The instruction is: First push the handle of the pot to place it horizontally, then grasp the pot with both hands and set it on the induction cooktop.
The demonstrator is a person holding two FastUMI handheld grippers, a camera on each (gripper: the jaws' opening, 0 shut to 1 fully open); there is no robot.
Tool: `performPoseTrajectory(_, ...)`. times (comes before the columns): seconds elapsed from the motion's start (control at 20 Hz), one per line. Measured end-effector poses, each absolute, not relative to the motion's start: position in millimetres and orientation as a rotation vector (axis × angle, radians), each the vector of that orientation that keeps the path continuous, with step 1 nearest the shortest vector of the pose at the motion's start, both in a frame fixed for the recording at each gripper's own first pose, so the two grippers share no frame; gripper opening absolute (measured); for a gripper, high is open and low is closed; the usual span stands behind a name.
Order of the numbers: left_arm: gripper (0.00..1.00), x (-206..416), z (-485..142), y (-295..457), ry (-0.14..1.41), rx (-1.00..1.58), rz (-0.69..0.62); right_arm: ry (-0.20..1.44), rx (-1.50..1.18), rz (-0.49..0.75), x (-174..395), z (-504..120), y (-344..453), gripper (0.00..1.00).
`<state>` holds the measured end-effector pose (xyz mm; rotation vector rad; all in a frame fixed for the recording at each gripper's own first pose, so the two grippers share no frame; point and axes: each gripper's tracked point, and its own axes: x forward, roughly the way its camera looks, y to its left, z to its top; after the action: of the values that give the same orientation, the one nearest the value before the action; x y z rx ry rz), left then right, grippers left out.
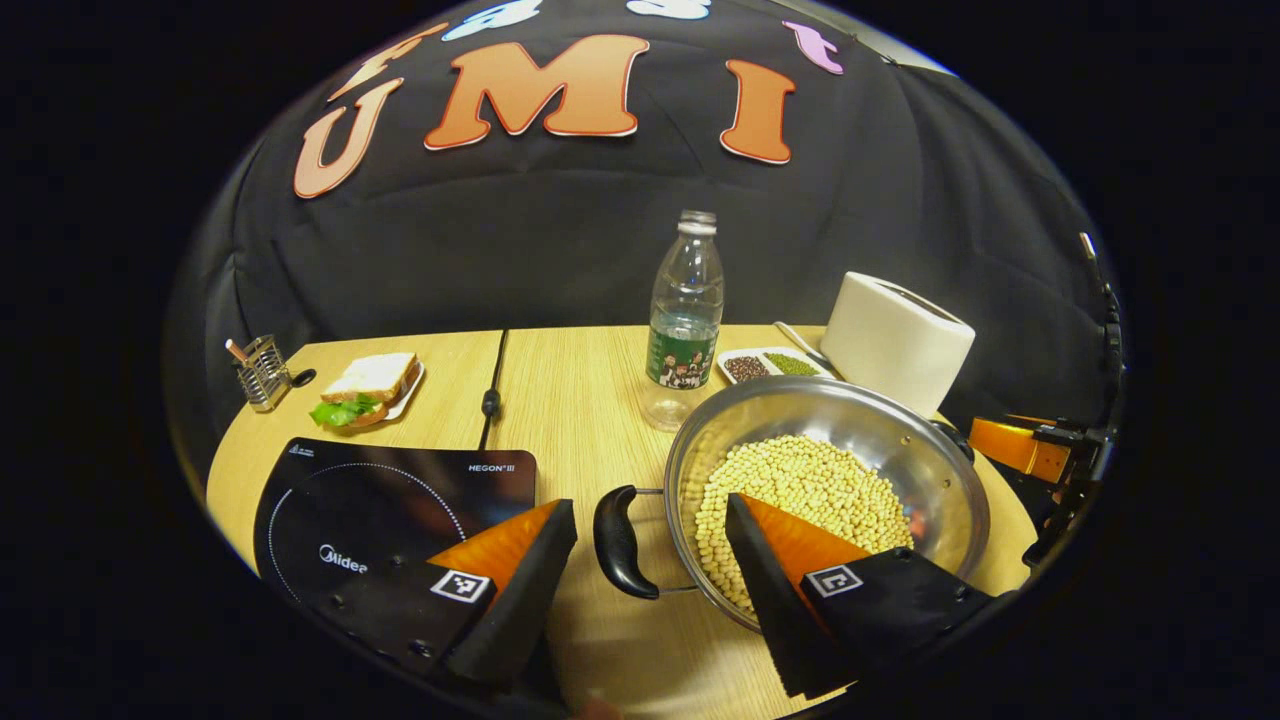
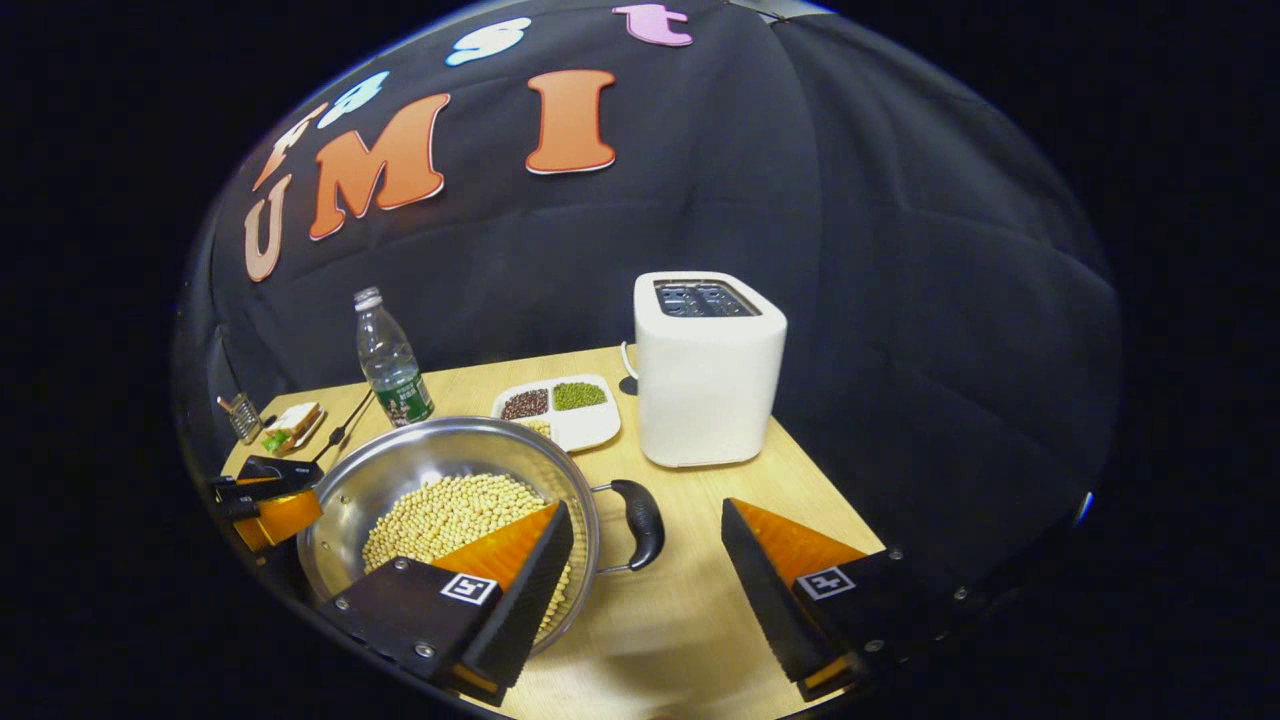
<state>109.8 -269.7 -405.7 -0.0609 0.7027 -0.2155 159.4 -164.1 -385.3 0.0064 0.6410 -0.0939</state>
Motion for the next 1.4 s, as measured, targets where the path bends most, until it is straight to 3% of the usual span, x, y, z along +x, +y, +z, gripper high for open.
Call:
performPoseTrajectory(0.45, 0.99, 125, -446, -283, 0.774, -0.043, -0.22, 0.807, 0.145, -0.091, 180, -450, -153, 0.92)
performPoseTrajectory(0.55, 0.91, 127, -449, -274, 0.782, -0.029, -0.2, 0.82, 0.176, -0.08, 177, -451, -147, 0.74)
performPoseTrajectory(0.6, 0.79, 131, -450, -277, 0.777, -0.036, -0.191, 0.828, 0.168, -0.076, 175, -452, -147, 0.64)
performPoseTrajectory(0.65, 0.78, 128, -451, -275, 0.797, -0.035, -0.178, 0.83, 0.172, -0.081, 172, -450, -146, 0.61)
performPoseTrajectory(0.7, 0.7, 127, -450, -271, 0.807, -0.031, -0.167, 0.828, 0.191, -0.095, 170, -448, -143, 0.56)
performPoseTrajectory(0.8, 0.67, 114, -447, -272, 0.84, -0.038, -0.17, 0.819, 0.181, -0.104, 163, -441, -142, 0.49)
performPoseTrajectory(1.4, 0.67, 108, -343, -219, 0.701, -0.045, -0.195, 0.703, 0.2, -0.118, 133, -326, -97, 0.48)
